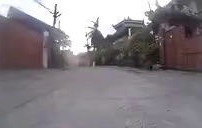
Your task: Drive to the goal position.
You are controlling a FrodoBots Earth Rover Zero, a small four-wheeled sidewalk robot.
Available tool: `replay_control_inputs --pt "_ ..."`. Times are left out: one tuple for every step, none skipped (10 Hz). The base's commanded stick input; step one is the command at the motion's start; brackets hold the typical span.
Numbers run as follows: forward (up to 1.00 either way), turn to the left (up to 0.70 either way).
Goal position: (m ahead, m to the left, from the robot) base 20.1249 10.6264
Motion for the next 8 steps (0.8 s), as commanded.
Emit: replay_control_inputs --pt "1.0 0.0" --pt "1.0 0.0" --pt "1.0 0.0" --pt "1.0 0.0" --pt "1.0 0.0" --pt "1.0 0.0" --pt "1.0 0.0" --pt "1.0 0.0"
